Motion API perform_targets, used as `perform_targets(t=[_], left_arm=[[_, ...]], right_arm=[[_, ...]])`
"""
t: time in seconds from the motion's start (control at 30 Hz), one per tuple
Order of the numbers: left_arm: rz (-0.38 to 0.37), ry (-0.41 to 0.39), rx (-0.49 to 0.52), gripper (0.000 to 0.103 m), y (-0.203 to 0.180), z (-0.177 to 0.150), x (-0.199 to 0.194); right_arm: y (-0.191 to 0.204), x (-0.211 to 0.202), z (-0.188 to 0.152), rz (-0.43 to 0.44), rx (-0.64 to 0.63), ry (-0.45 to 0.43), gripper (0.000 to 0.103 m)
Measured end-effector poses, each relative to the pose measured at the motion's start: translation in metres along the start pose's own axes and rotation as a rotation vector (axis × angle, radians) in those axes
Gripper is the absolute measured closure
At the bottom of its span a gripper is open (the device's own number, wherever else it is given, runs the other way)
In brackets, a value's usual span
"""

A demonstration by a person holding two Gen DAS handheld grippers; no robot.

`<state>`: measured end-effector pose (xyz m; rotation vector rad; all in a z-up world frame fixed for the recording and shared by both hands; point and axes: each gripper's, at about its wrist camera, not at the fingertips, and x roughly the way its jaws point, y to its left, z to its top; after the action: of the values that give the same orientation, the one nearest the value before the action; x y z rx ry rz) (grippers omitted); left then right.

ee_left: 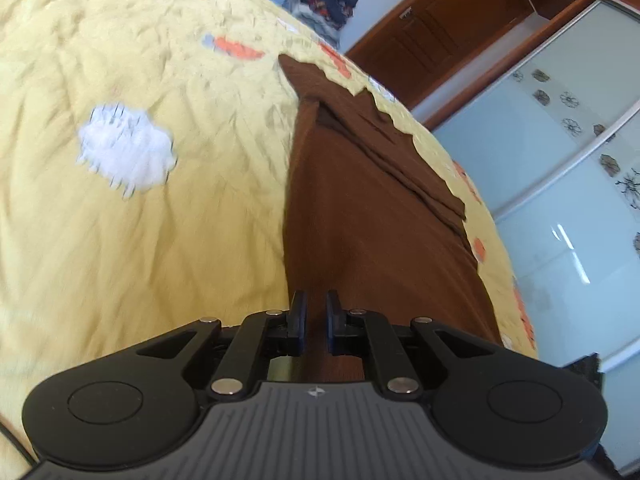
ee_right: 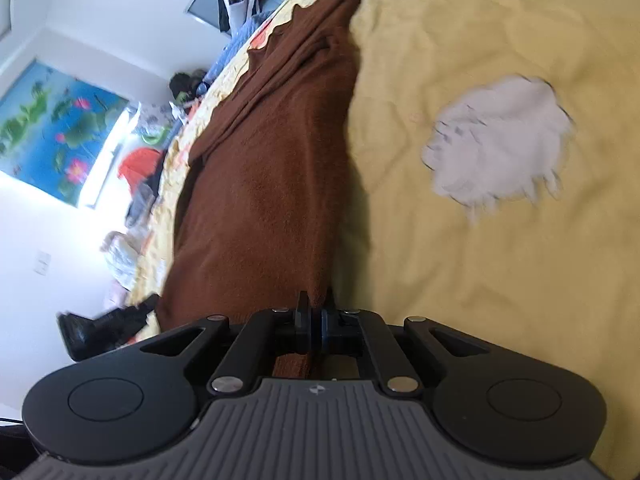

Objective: Fold small clothes
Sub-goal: 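Fold the gripped side over the body with both tools into a long strip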

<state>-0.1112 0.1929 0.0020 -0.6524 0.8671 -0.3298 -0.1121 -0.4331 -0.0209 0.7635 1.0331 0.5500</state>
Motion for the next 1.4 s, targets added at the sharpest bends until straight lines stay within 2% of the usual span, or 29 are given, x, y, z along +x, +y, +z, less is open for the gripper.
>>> perform_targets(t=[0.03,0.07,0.13,0.17,0.2,0.27,0.33,0.37,0.43,0.47,0.5,0.53,0.6,0.7,0.83,0.93,1.03,1.07,1.1,1.13,1.17,1.2,1.23,1.27,1.33,1.37,1.4], left_arm=[[0.006,0.03,-0.023,0.086,0.003,-0.004,0.002],[0.003,0.054,-0.052,0.079,0.007,-0.009,0.003],[-0.062,0.056,-0.098,0.065,0.011,-0.017,-0.001],[-0.084,0.052,-0.108,0.053,0.01,-0.02,-0.003],[-0.11,0.048,-0.116,0.038,0.008,-0.024,-0.003],[-0.158,0.054,-0.121,0.029,0.002,-0.029,0.002],[-0.164,0.054,-0.1,0.03,-0.006,-0.032,0.008],[-0.162,0.055,-0.092,0.033,-0.009,-0.031,0.011],[-0.126,0.091,-0.098,0.075,-0.01,-0.03,0.019],[-0.083,0.125,-0.105,0.098,-0.008,-0.03,0.025],[-0.087,0.121,-0.12,0.098,-0.005,-0.031,0.025],[-0.082,0.116,-0.112,0.098,-0.005,-0.031,0.023],[-0.061,0.097,-0.057,0.099,-0.012,-0.032,0.015],[-0.113,0.088,0.009,0.099,-0.025,-0.035,0.0],[-0.127,0.11,0.059,0.099,-0.036,-0.046,-0.013],[-0.066,0.145,0.026,0.099,-0.018,-0.054,-0.009],[-0.101,0.144,-0.045,0.098,-0.007,-0.054,-0.003],[-0.105,0.143,-0.058,0.096,-0.007,-0.053,-0.001],[-0.114,0.151,-0.074,0.093,-0.006,-0.051,0.001],[-0.132,0.161,-0.087,0.089,-0.005,-0.051,0.004],[-0.155,0.165,-0.096,0.078,-0.005,-0.05,0.006],[-0.183,0.161,-0.105,0.063,-0.006,-0.049,0.009],[-0.213,0.155,-0.11,0.054,-0.008,-0.048,0.012],[-0.234,0.15,-0.111,0.042,-0.011,-0.048,0.014],[-0.215,0.139,-0.08,0.041,-0.021,-0.048,0.017],[-0.203,0.136,-0.064,0.047,-0.024,-0.049,0.017],[-0.172,0.137,-0.05,0.087,-0.025,-0.049,0.017]], right_arm=[[-0.002,0.0,-0.002,0.016,0.012,0.009,0.09],[-0.002,0.001,-0.005,0.034,0.026,0.029,0.084],[-0.002,0.005,-0.006,0.082,0.039,0.068,0.064],[0.0,0.005,-0.008,0.11,0.035,0.073,0.054],[0.003,0.005,-0.01,0.127,0.03,0.078,0.048],[0.011,0.01,-0.01,0.134,0.022,0.093,0.045],[0.019,0.018,-0.008,0.141,0.01,0.119,0.046],[0.021,0.022,-0.007,0.14,0.008,0.123,0.049],[0.021,0.024,-0.007,0.124,0.013,0.132,0.07],[0.017,0.027,-0.006,0.101,0.024,0.137,0.09],[0.013,0.026,-0.008,0.085,0.025,0.137,0.091],[0.009,0.024,-0.01,0.104,0.029,0.13,0.091],[0.007,0.019,-0.014,0.105,0.025,0.118,0.091],[0.013,0.008,-0.018,0.101,-0.006,0.117,0.091],[0.008,-0.013,-0.025,0.075,-0.009,0.113,0.091],[-0.006,-0.021,-0.032,0.046,0.025,0.11,0.091],[-0.015,-0.016,-0.035,0.095,0.088,0.098,0.087],[-0.015,-0.015,-0.034,0.105,0.099,0.096,0.08],[-0.015,-0.015,-0.033,0.124,0.104,0.09,0.069],[-0.015,-0.016,-0.032,0.151,0.106,0.075,0.063],[-0.014,-0.016,-0.03,0.181,0.108,0.057,0.051],[-0.012,-0.015,-0.027,0.203,0.111,0.044,0.044],[-0.01,-0.013,-0.024,0.217,0.111,0.034,0.042],[-0.008,-0.009,-0.021,0.218,0.111,0.03,0.043],[-0.004,0.001,-0.015,0.2,0.109,0.042,0.054],[-0.004,0.006,-0.014,0.177,0.109,0.057,0.072],[-0.004,0.01,-0.013,0.145,0.112,0.083,0.09]])
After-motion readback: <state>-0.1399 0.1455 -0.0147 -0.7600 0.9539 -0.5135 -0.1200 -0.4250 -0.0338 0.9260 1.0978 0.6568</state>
